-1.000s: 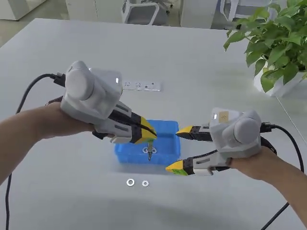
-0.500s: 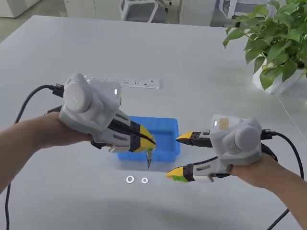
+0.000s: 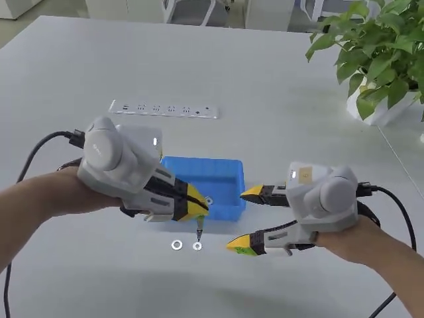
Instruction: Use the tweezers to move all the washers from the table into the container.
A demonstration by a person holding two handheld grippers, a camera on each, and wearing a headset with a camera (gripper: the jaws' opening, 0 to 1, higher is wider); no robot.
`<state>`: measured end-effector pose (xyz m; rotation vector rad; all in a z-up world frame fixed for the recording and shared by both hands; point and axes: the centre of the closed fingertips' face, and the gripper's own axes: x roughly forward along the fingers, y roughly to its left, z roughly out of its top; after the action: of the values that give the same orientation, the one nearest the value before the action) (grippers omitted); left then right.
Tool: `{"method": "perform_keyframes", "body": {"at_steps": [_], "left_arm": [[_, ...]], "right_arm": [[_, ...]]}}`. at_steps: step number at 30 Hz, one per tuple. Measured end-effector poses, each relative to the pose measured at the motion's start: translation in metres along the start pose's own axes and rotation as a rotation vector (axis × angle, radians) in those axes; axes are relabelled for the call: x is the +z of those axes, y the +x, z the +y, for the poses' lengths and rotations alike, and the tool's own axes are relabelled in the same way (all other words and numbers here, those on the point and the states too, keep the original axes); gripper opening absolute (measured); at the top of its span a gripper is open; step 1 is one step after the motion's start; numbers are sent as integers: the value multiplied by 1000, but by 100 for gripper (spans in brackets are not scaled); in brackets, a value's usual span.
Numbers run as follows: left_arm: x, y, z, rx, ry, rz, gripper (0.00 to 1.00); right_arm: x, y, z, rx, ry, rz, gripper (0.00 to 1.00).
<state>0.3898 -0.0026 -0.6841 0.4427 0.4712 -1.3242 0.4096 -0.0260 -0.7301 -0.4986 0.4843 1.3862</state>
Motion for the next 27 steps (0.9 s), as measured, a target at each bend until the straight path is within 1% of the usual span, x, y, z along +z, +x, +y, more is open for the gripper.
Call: {"method": "perform_keyframes", "body": {"at_steps": [9,17,25,27], "left_arm": [[-8,7,-5,-19,-14,3,5],[-14,9,-5,-16,-15,14,5],[-18,9,-5,-11,-24,3,5],[-19,9,-6,-14,-25,8,5]], "right_arm": [[-5,-1,1,-2,11,7,58],[-8,-1,1,-2,15,10,57],[-7,1,2,0,13,11,57],[-7,2,2,2,14,11,57]]}}
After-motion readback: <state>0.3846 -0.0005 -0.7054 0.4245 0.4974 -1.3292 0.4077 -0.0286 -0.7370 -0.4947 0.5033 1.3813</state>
